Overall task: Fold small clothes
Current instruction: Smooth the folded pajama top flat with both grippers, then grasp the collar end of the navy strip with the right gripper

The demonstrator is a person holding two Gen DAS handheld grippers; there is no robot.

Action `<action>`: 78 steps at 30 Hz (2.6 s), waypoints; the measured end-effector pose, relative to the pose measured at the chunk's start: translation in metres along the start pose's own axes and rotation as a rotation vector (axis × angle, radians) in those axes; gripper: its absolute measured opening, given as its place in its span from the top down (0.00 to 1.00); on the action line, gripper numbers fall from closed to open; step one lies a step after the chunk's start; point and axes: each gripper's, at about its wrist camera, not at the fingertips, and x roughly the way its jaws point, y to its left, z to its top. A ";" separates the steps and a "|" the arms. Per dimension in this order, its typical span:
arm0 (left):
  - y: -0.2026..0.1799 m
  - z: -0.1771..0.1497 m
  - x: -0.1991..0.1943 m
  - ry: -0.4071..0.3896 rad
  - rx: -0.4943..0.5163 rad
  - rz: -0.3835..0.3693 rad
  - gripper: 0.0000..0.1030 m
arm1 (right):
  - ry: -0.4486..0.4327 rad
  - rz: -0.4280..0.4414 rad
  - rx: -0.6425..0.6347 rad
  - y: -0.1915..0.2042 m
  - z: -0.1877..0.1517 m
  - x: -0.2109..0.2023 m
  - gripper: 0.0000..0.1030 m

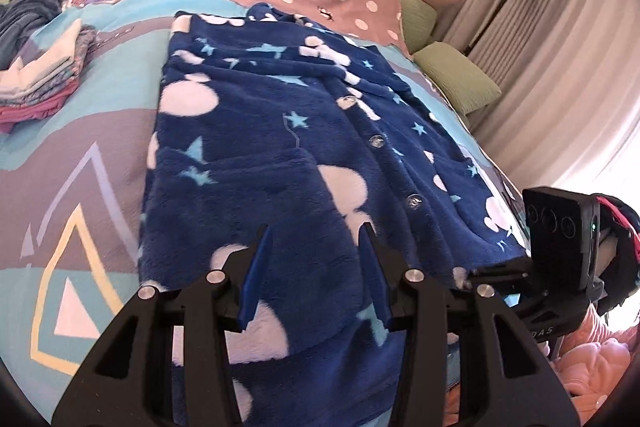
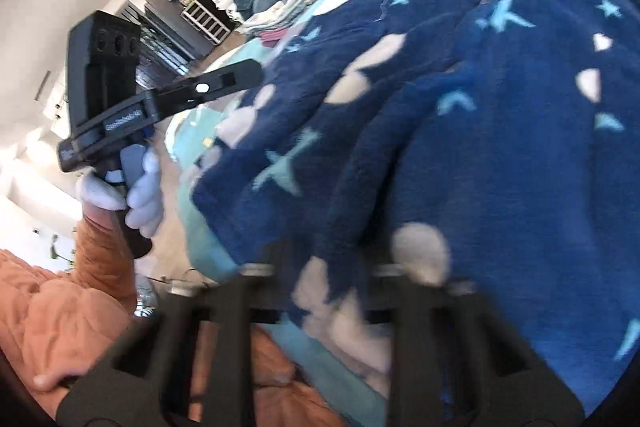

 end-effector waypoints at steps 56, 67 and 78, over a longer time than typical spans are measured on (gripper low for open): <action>0.026 -0.046 -0.052 -0.046 -0.247 -0.160 0.85 | -0.483 -0.067 0.451 -0.095 -0.072 -0.183 0.88; 0.012 -0.023 -0.095 -0.187 -0.174 -0.152 0.85 | -0.550 -0.085 0.377 -0.076 -0.070 -0.211 0.88; -0.011 -0.012 -0.123 -0.259 -0.111 -0.251 0.86 | -0.699 -0.094 0.258 -0.034 -0.069 -0.256 0.89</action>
